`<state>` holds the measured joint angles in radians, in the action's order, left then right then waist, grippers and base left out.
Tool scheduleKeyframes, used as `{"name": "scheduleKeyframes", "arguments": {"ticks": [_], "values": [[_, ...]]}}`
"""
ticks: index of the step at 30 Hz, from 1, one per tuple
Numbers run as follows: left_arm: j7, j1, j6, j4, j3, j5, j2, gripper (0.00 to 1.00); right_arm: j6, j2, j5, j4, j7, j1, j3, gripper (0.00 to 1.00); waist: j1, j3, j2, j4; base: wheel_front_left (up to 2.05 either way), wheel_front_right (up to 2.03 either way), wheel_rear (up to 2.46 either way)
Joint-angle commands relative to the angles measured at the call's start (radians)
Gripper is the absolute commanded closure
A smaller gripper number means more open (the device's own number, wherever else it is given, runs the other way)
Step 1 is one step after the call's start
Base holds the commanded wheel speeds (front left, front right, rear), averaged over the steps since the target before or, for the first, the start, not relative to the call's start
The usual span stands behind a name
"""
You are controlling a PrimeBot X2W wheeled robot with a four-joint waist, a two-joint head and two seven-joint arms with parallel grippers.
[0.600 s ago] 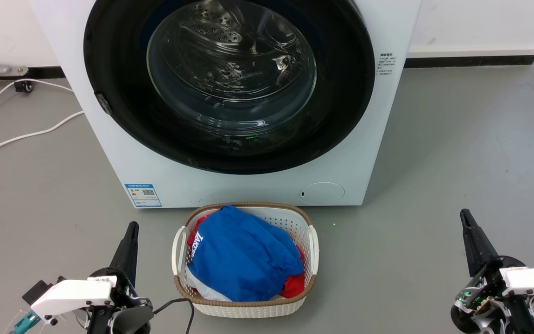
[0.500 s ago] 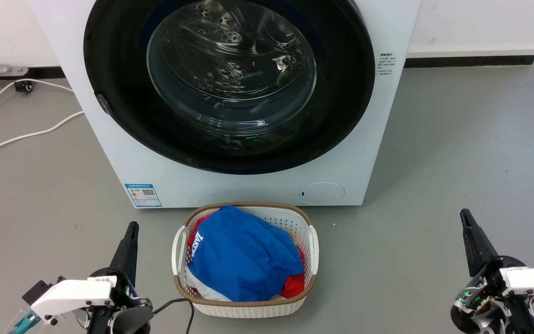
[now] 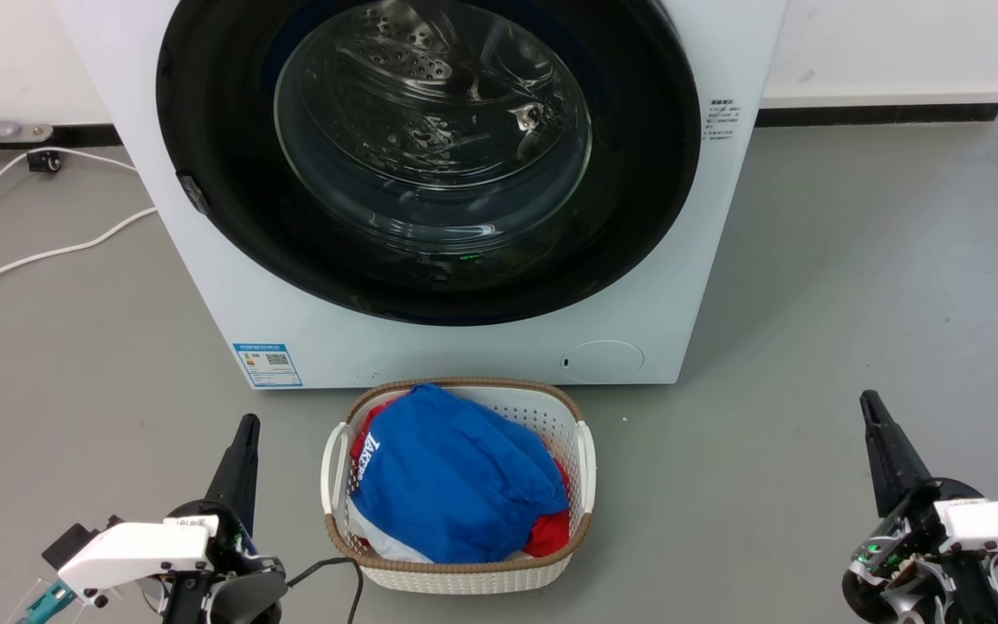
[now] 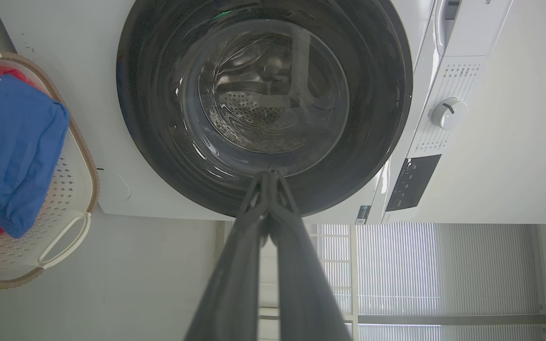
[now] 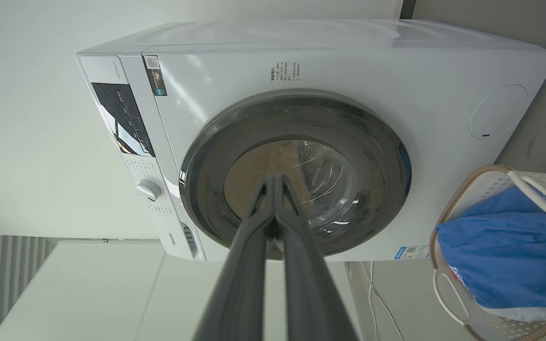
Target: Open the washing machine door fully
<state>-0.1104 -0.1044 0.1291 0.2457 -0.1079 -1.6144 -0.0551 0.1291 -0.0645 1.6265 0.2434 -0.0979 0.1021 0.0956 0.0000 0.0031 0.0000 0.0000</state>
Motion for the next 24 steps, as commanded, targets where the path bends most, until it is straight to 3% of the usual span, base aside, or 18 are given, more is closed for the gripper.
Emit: {"name": "scheduleKeyframes", "arguments": {"ticks": [1,10,11,24], "values": [[-0.001,-0.008,0.003,0.0,-0.004,0.003,0.002,1.0,0.003,0.003,-0.006,0.002,-0.004,0.01,0.002,1.0,0.0,0.0,0.0,0.0,0.0,0.0,0.0],[-0.002,-0.008,0.003,0.0,-0.005,0.004,0.002,1.0,0.003,0.004,-0.008,0.002,-0.006,0.01,0.004,1.0,0.0,0.0,0.0,0.0,0.0,0.0,0.0],[0.0,0.001,0.0,0.002,0.0,0.0,0.001,0.0,0.0,0.002,-0.001,0.002,-0.001,-0.001,0.002,0.0,0.0,0.0,0.0,0.0,0.0,0.0,0.0],[0.057,0.009,0.0,-0.015,0.058,0.04,0.001,0.0,0.0,-0.003,-0.07,-0.021,0.055,-0.035,-0.041,0.0,0.0,-0.001,0.0,-0.003,0.0,0.0,0.0]]}}
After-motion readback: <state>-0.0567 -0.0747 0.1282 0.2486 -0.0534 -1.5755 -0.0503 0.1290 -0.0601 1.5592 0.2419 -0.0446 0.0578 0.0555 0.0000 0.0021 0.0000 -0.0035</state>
